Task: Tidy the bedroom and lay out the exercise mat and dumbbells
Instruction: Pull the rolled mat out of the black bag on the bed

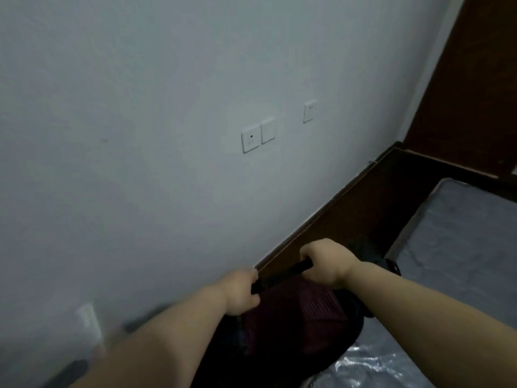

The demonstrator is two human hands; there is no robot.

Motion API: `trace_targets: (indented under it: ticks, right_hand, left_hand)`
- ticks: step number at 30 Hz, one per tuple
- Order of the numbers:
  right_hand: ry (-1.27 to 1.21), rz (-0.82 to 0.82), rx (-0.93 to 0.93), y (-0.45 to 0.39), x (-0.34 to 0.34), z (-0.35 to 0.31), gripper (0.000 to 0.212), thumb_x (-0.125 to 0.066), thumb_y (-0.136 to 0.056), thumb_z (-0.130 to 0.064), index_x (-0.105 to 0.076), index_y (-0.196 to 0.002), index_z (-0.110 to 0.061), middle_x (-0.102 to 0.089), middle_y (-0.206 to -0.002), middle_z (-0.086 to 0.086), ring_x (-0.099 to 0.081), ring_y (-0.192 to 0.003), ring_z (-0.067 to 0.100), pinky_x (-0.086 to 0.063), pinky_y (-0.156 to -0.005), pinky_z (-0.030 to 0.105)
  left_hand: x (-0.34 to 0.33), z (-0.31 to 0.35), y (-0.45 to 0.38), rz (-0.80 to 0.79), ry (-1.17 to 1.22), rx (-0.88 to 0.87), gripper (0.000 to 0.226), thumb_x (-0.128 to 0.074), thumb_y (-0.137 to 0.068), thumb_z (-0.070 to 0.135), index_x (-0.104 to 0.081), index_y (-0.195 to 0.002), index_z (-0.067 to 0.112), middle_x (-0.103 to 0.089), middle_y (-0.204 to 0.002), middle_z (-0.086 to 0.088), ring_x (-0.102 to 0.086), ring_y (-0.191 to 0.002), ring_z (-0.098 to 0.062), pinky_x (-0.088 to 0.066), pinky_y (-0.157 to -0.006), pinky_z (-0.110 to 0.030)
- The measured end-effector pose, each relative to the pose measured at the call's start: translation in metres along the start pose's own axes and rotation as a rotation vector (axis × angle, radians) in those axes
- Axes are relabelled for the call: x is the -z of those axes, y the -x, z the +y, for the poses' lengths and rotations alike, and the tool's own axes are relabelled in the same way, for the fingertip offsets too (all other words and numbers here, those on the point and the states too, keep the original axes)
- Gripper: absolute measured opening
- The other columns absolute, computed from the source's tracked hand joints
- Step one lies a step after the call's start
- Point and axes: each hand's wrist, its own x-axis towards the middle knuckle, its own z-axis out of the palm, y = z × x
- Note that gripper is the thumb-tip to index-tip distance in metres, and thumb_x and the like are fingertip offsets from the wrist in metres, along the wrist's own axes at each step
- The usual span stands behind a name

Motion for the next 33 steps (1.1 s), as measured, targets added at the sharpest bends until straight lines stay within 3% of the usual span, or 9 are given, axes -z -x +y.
trace_targets:
  ticks: [3, 6, 8, 10, 13, 18, 22, 33]
  right_hand:
    - [-0.033, 0.073, -0.139, -0.035, 0.029, 0.030, 0.022, -0.060, -0.079, -0.025, -0.046, -0.062, -0.027, -0.050, -0.071, -0.006, -0.052, -0.069, 0.015, -0.040, -0.052, 0.027]
    - [-0.058, 0.106, -0.294, -0.051, 0.049, 0.075, 0.015, -0.062, -0.079, -0.028, -0.052, -0.067, -0.024, -0.055, -0.074, -0.003, -0.054, -0.068, 0.015, -0.048, -0.057, 0.031]
    - [-0.085, 0.134, -0.398, -0.063, 0.060, 0.118, 0.015, -0.062, -0.079, -0.029, -0.052, -0.068, -0.027, -0.056, -0.076, -0.003, -0.055, -0.070, 0.015, -0.050, -0.059, 0.032]
    - [-0.120, 0.174, -0.475, -0.080, 0.070, 0.157, 0.015, -0.061, -0.079, -0.027, -0.052, -0.068, -0.028, -0.056, -0.077, -0.004, -0.054, -0.071, 0.014, -0.048, -0.059, 0.029]
    - [-0.177, 0.228, -0.547, -0.117, 0.088, 0.216, 0.011, -0.063, -0.079, -0.026, -0.057, -0.070, -0.023, -0.056, -0.077, -0.002, -0.054, -0.072, 0.014, -0.044, -0.056, 0.026]
    - [-0.199, 0.278, -0.605, -0.172, 0.144, 0.318, 0.014, -0.064, -0.079, -0.028, -0.055, -0.070, -0.023, -0.055, -0.075, -0.003, -0.053, -0.070, 0.013, -0.038, -0.051, 0.024]
    - [-0.208, 0.277, -0.709, -0.196, 0.200, 0.410, 0.016, -0.064, -0.079, -0.027, -0.054, -0.067, -0.024, -0.056, -0.075, -0.002, -0.053, -0.069, 0.013, -0.041, -0.053, 0.026]
    - [-0.209, 0.385, -0.921, -0.308, 0.322, 0.655, 0.023, -0.061, -0.081, -0.026, -0.049, -0.062, -0.023, -0.053, -0.069, -0.005, -0.049, -0.062, 0.007, -0.031, -0.047, 0.021]
  left_hand:
    - [0.036, 0.007, -0.071, -0.053, 0.003, -0.077, 0.050, -0.056, -0.088, 0.037, -0.048, -0.132, 0.014, -0.053, -0.132, -0.009, -0.053, -0.116, -0.024, -0.039, -0.086, -0.022]
    - [0.059, 0.032, -0.140, -0.130, -0.013, -0.165, 0.057, -0.055, -0.087, 0.049, -0.048, -0.135, 0.018, -0.050, -0.137, -0.004, -0.049, -0.122, -0.021, -0.038, -0.093, -0.021]
    - [0.074, 0.061, -0.192, -0.177, -0.049, -0.234, 0.052, -0.055, -0.087, 0.050, -0.054, -0.129, 0.019, -0.055, -0.130, -0.003, -0.053, -0.114, -0.020, -0.040, -0.088, -0.020]
    - [0.091, 0.085, -0.238, -0.175, -0.078, -0.301, 0.036, -0.056, -0.087, 0.047, -0.060, -0.111, 0.020, -0.061, -0.109, 0.000, -0.056, -0.096, -0.016, -0.042, -0.075, -0.020]
    - [0.121, 0.116, -0.309, -0.151, -0.103, -0.387, 0.019, -0.060, -0.085, 0.042, -0.058, -0.088, 0.023, -0.056, -0.084, 0.006, -0.056, -0.081, -0.013, -0.042, -0.062, -0.021]
    - [0.163, 0.189, -0.426, -0.170, -0.099, -0.448, 0.015, -0.062, -0.084, 0.038, -0.056, -0.077, 0.025, -0.057, -0.081, 0.006, -0.058, -0.081, -0.014, -0.045, -0.062, -0.022]
    - [0.186, 0.271, -0.514, -0.180, -0.055, -0.519, 0.022, -0.060, -0.085, 0.037, -0.063, -0.091, 0.016, -0.062, -0.090, 0.000, -0.060, -0.083, -0.016, -0.051, -0.073, -0.030]
    - [0.262, 0.466, -0.810, -0.226, -0.175, -0.730, 0.019, -0.060, -0.085, 0.035, -0.051, -0.072, 0.025, -0.054, -0.079, 0.006, -0.052, -0.069, -0.009, -0.042, -0.059, -0.024]
